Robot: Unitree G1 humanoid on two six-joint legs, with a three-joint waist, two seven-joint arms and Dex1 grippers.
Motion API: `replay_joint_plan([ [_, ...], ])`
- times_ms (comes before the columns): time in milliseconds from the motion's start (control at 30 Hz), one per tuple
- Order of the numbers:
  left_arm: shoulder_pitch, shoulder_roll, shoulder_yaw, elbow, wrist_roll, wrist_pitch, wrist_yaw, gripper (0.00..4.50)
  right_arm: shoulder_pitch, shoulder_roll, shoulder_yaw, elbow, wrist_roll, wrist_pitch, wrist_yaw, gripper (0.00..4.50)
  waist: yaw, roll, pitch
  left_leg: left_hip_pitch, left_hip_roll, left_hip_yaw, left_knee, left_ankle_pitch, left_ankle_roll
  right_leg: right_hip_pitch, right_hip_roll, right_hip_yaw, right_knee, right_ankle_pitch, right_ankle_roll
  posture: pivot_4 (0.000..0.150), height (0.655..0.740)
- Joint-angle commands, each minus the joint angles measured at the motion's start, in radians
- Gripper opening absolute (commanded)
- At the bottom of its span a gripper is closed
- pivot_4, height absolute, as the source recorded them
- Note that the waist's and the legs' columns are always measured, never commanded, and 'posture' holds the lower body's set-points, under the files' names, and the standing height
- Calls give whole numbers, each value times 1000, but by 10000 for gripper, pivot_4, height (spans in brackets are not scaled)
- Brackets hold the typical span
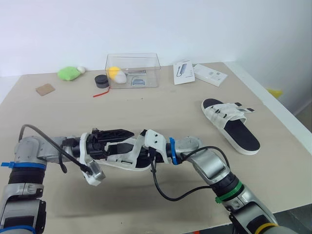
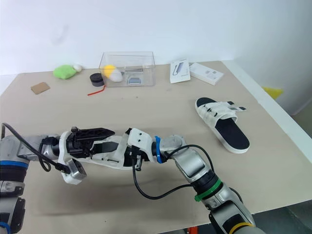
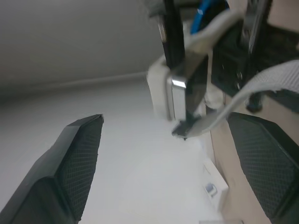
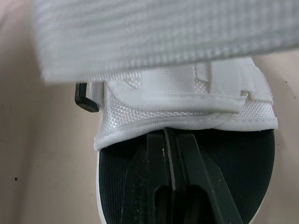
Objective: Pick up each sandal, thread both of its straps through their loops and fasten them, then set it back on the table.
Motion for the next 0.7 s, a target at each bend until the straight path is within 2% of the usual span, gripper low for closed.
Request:
replay_joint_plan([
  [33, 33, 37, -39, -67, -71, -16, -4, 44145, 18, -10, 40, 45, -30, 20, 10, 0, 0, 0, 0, 0, 0, 0, 0, 0, 0, 0, 0, 0, 0, 0, 0, 1500, 7400],
  [233, 91, 96, -110, -98, -132, -16, -35, 44145, 15, -4, 40, 56, -33, 14, 11, 0, 1, 0, 0, 1, 0, 0, 0, 0, 0, 0, 0, 0, 0, 0, 0, 1500, 7400],
  [333, 90, 98, -98, -72, -147, -10, -55, 44145, 16, -2, 39, 58, -35, 13, 11, 0, 1, 0, 0, 2, 0, 1, 0, 0, 0, 1, 1, 0, 0, 0, 0, 1500, 7400],
  [400, 63, 109, -77, -28, -161, 17, -52, 44145, 18, -2, 37, 56, -35, 14, 10, 0, 1, 0, 0, 2, 0, 1, 0, 0, 0, 1, 1, 0, 0, 0, 0, 1500, 7400],
  [500, 9, 158, -115, 60, -259, 79, -73, 44145, 21, -5, 36, 51, -36, 18, 10, 0, 1, 0, 0, 2, 0, 1, 0, 0, 0, 0, 2, 0, 0, 0, -1, 1500, 7400],
  [633, -39, 304, -322, 80, -701, 266, -244, 44145, 28, -16, 33, 42, -34, 22, 14, 0, 0, 0, 0, 1, 0, 1, -1, 0, 0, 0, 2, -1, 0, 0, -1, 1500, 7400],
  [667, -35, 334, -371, 34, -857, 351, -319, 44145, 28, -16, 32, 42, -34, 23, 15, 0, 0, 0, 0, 2, 0, 1, -1, 0, 0, 0, 2, -1, 0, -1, 0, 1500, 7400],
  [700, -16, 351, -414, -36, -1056, 518, -456, 44145, 28, -16, 32, 42, -34, 24, 16, 0, -1, 0, 0, 2, 0, 1, -1, 0, -1, 0, 2, 0, 0, -2, 0, 1500, 7400],
])
